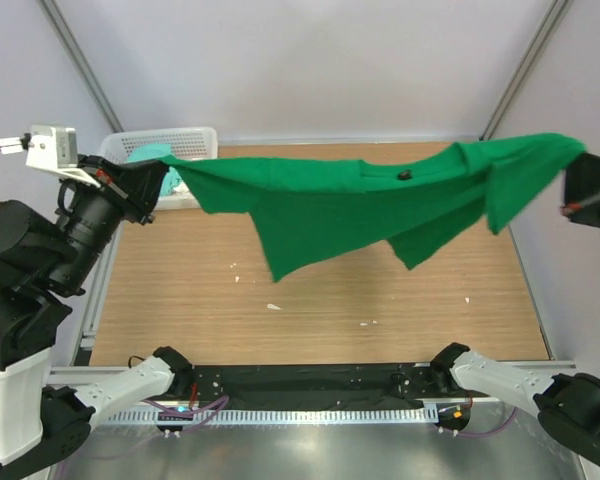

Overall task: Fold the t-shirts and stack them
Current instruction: Flatten the tshirt out

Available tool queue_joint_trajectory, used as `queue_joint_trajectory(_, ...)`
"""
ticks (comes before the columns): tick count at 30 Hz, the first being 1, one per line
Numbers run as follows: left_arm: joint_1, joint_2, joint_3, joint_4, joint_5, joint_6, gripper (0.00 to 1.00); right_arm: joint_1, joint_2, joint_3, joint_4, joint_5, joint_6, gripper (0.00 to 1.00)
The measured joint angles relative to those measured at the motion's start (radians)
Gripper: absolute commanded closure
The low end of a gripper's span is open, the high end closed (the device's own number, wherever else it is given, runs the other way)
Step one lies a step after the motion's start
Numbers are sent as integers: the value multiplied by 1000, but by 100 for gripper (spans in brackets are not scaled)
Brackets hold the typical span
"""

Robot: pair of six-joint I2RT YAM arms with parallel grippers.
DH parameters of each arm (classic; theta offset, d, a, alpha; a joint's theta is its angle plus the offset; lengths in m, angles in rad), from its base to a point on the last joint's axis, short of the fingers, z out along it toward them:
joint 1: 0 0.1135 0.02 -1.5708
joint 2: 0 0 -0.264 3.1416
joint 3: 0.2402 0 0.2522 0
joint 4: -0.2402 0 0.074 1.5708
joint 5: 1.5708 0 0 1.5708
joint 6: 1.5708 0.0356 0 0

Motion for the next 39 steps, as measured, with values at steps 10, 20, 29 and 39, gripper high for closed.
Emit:
queue_joint_trajectory(10,-1,-81,-374,-40,182,-227,100,0,59,-65,234,85,-113,99)
queue_joint_trajectory(20,-1,-196,-824,-2,193,-413,100,-171,889,-44,592,-314,-183,99)
queue_joint_trajectory(29,0,-141,-1018,-20,56,-500,100,-213,1488,248,446,-547,-17,49)
queue_joint_trajectory(39,44,-49,-1027,-39,-24,-512,100,-214,974,-391,233,-552,56,37)
